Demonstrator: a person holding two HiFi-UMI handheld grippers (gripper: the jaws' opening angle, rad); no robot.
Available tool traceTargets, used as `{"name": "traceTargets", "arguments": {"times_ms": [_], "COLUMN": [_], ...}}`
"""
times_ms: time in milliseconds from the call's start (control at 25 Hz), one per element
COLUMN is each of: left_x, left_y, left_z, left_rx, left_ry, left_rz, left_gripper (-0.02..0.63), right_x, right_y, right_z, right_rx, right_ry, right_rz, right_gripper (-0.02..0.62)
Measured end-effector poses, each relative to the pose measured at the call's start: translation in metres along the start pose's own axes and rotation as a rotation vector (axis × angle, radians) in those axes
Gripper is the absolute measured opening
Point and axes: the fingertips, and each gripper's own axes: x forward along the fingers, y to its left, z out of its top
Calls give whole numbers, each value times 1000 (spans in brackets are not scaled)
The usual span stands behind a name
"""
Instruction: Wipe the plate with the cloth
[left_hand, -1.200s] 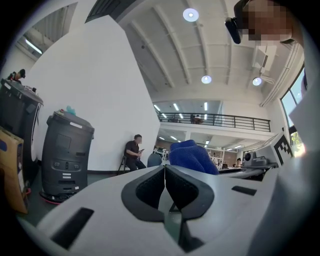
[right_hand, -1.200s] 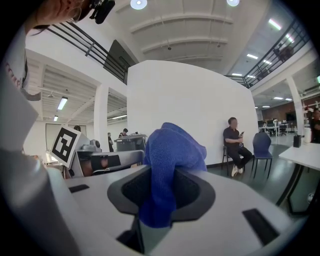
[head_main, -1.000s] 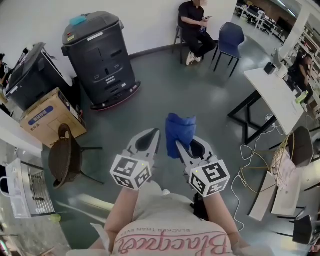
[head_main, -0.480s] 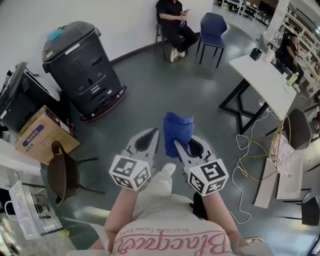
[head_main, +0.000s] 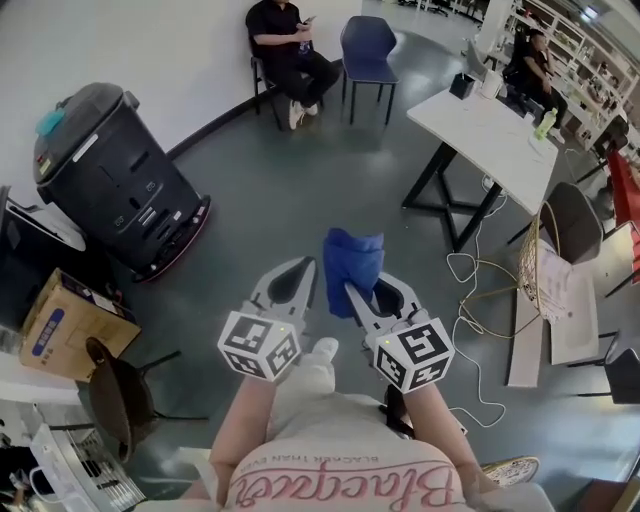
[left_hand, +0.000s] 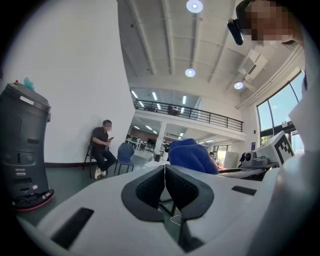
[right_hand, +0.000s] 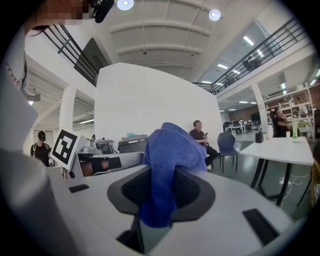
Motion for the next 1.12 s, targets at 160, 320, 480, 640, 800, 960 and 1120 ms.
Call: {"name": "traceTargets", "arguments": {"times_ms": [160,320,480,640,800,960,1120], "left_x": [43,87,124,160,196,227,251], "left_y": [-8,-20,-26,-28,-37,-47,-51], "left_z": [5,12,17,18,18,13,5], "left_rx": [0,5,21,31,35,29,11], "left_ry": [9,23,39,62,86,107,141], "left_rz": [-68,-153,-229,-304,-414,-507,-567], "left_gripper": [8,8,8,8,8,8,8], "right_x": [-1,-5,-2,5,9,9,7], "right_y": [-38,-76,-109,-139,-168,-194,-216], "right_z": [12,25,35,44,50,54,58], "right_rx": [9,17,39,52,67,78,84], "right_ry": [-11,-22,-43,-61,-71,-80,-81], "right_rz": [-70,-153,-223,-296,-394,-481,-557], "right_gripper": [103,103,103,103,103,103,103]}}
